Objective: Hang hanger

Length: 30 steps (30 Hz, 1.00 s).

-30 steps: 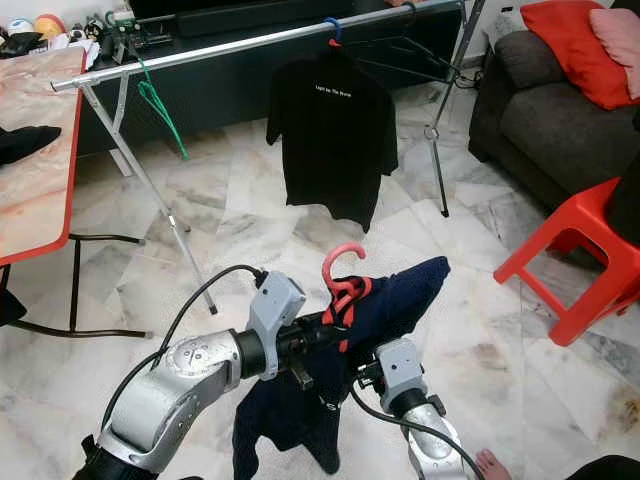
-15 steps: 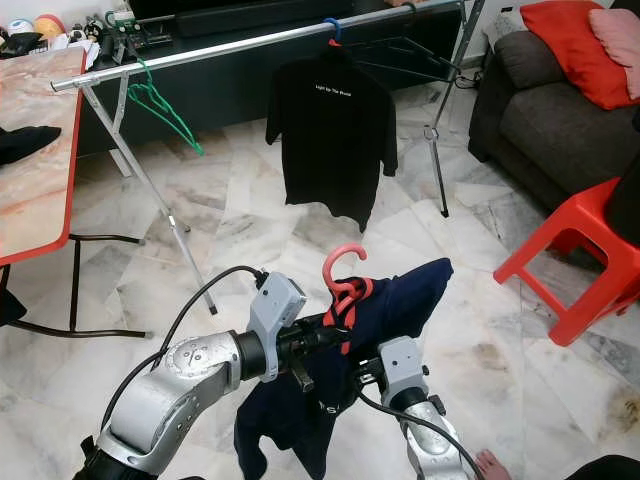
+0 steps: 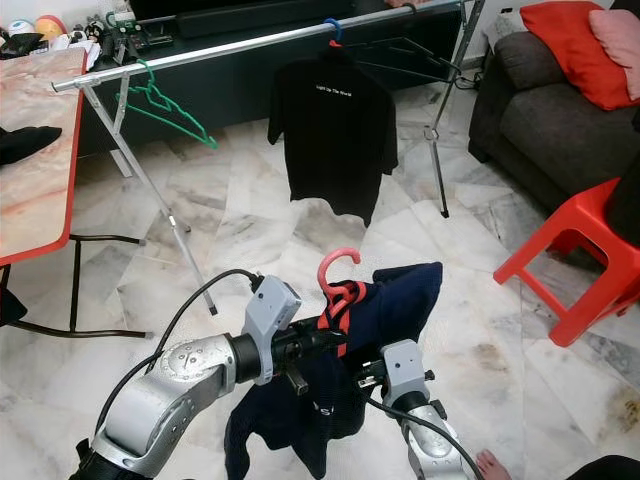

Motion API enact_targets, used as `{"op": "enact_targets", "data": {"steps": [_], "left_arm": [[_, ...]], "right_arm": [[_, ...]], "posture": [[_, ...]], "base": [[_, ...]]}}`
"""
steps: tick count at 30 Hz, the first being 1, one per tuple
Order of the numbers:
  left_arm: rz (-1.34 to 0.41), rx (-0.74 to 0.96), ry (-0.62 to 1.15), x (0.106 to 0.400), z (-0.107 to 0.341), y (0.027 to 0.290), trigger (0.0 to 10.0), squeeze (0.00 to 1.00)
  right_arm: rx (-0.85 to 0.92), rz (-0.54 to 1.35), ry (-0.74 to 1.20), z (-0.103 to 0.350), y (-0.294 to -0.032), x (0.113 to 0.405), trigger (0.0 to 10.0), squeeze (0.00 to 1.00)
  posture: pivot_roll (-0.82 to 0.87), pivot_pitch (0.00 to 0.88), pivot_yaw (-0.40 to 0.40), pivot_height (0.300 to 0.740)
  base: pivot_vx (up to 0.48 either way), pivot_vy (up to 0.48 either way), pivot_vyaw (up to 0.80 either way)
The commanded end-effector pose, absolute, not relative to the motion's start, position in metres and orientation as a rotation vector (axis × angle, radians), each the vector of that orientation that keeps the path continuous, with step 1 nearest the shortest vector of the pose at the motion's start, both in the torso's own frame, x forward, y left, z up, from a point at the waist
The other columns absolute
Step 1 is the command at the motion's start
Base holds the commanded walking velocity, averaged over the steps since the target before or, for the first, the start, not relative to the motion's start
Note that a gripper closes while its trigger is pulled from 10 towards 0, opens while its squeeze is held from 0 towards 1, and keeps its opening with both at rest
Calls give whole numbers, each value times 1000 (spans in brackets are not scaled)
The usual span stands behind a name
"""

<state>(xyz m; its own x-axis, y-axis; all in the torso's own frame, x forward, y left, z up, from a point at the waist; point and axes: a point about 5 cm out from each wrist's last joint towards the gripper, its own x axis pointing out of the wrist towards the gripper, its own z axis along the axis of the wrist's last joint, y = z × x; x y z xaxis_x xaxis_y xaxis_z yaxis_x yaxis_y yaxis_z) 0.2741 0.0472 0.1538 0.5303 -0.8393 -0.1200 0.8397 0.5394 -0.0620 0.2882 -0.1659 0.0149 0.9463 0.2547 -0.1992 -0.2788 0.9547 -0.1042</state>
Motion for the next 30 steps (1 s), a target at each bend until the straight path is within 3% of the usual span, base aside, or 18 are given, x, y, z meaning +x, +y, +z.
{"op": "enact_targets", "data": {"steps": [1, 10, 15, 26, 30], "left_arm": [[-993, 21, 103, 274, 159, 50, 10000, 0], [-918, 145, 180, 280, 139, 80, 10000, 0], [-896, 214, 230, 280, 132, 103, 10000, 0], [-1167, 255, 373, 255, 136, 151, 10000, 0], [-1260, 112, 307, 248, 150, 160, 10000, 0]], "right_arm": [[-105, 230, 197, 12, -172, 285, 0, 0], [-125, 136, 96, 27, -204, 287, 0, 0], [-146, 83, -56, 56, -220, 295, 0, 0], [-173, -11, -112, 86, -250, 303, 0, 0], [-149, -47, -84, 86, -258, 302, 0, 0]], "posture": [[-8, 145, 4, 740], [-17, 157, -1, 740], [-17, 160, -4, 740], [-15, 164, -13, 740], [-14, 167, -18, 740]], "base": [[0, 0, 0], [0, 0, 0], [0, 0, 0], [0, 0, 0], [0, 0, 0]]}}
